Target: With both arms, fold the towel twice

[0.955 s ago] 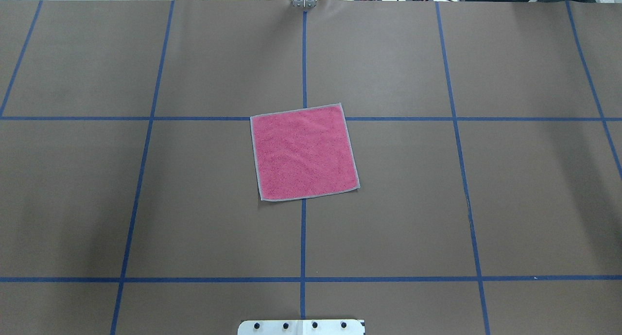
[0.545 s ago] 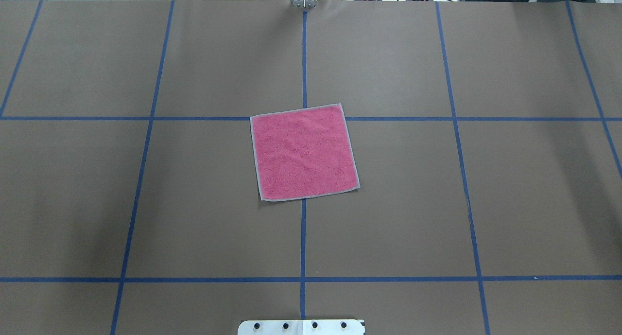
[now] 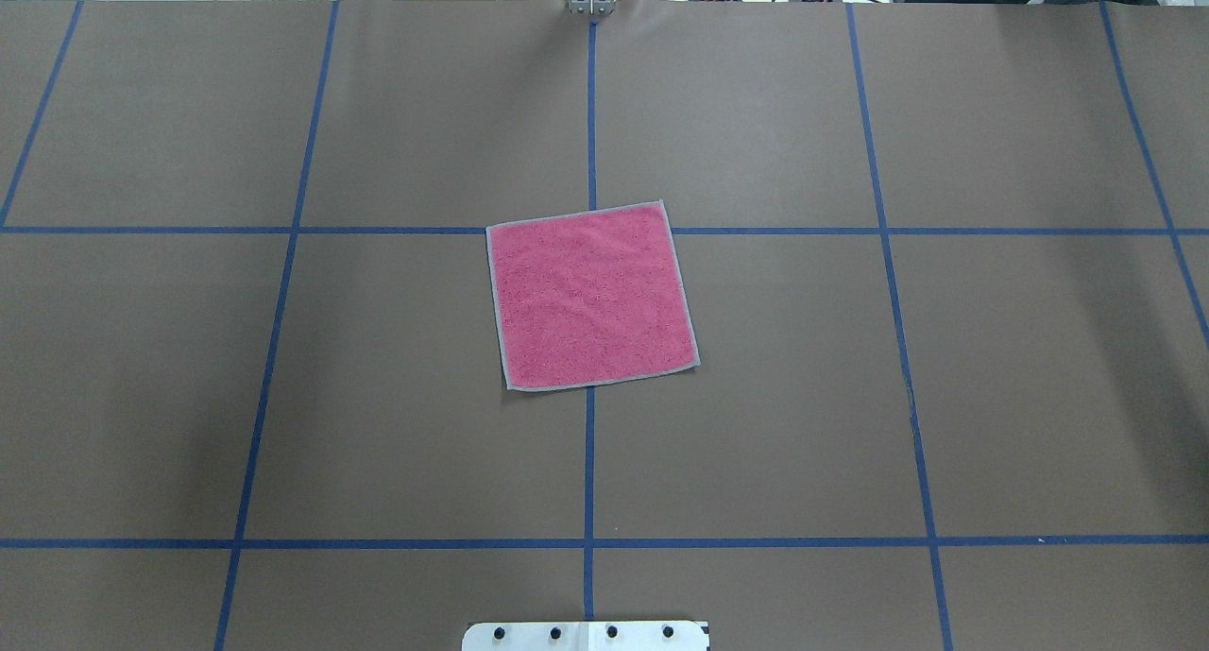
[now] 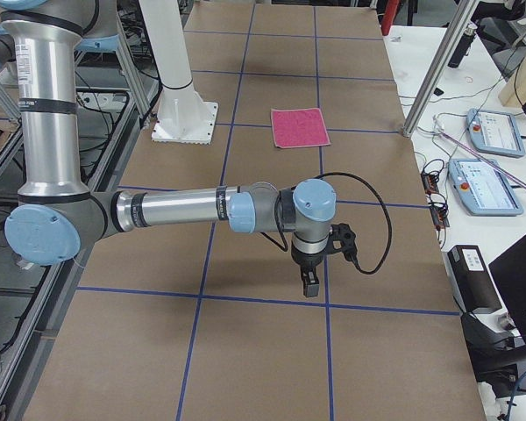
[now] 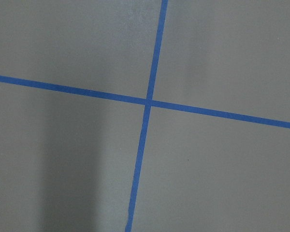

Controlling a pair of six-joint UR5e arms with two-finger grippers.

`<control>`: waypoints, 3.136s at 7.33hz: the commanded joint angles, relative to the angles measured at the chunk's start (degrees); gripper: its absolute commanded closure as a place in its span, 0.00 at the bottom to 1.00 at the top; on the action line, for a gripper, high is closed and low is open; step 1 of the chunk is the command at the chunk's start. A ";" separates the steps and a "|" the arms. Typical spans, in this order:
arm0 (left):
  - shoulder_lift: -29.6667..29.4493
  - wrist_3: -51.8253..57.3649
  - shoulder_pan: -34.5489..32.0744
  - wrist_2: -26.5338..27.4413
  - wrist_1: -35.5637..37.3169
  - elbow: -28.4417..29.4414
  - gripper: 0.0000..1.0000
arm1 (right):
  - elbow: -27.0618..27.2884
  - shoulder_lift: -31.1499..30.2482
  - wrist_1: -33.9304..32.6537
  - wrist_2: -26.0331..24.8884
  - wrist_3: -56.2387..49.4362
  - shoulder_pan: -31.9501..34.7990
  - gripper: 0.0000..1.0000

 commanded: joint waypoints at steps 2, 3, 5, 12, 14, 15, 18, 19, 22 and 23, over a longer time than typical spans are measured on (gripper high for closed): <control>-2.30 -18.85 9.91 -1.15 -10.07 -0.18 0.00 | 0.87 1.22 7.21 1.63 15.44 -6.02 0.00; -3.26 -27.46 13.43 -0.97 -14.46 -0.09 0.00 | 1.40 1.30 11.59 2.34 22.37 -8.22 0.00; -6.50 -40.92 19.77 0.78 -18.54 -0.17 0.00 | 3.94 2.26 17.06 2.35 37.92 -14.72 0.00; -15.30 -90.87 50.34 26.86 -25.49 -5.19 0.00 | 10.02 9.65 17.96 0.25 68.73 -27.83 0.00; -18.64 -100.18 54.84 30.48 -25.41 -4.92 0.00 | 10.11 12.37 17.96 -5.97 76.99 -33.44 0.00; -19.78 -102.67 58.17 34.68 -25.41 -4.75 0.00 | 10.11 12.99 19.70 -7.57 81.28 -35.90 0.00; -22.60 -111.46 60.92 36.83 -25.23 -3.52 0.01 | 10.11 14.83 24.82 -18.62 98.33 -45.48 0.01; -23.83 -112.52 61.28 37.35 -25.23 -2.38 0.03 | 10.11 15.80 24.82 -19.27 100.81 -46.81 0.04; -26.47 -114.20 63.74 41.31 -25.41 1.58 0.28 | 10.11 17.12 24.82 -20.24 101.45 -47.71 0.04; -25.95 -113.86 63.83 41.22 -25.23 1.58 0.33 | 10.11 17.21 24.91 -20.24 101.37 -47.79 0.03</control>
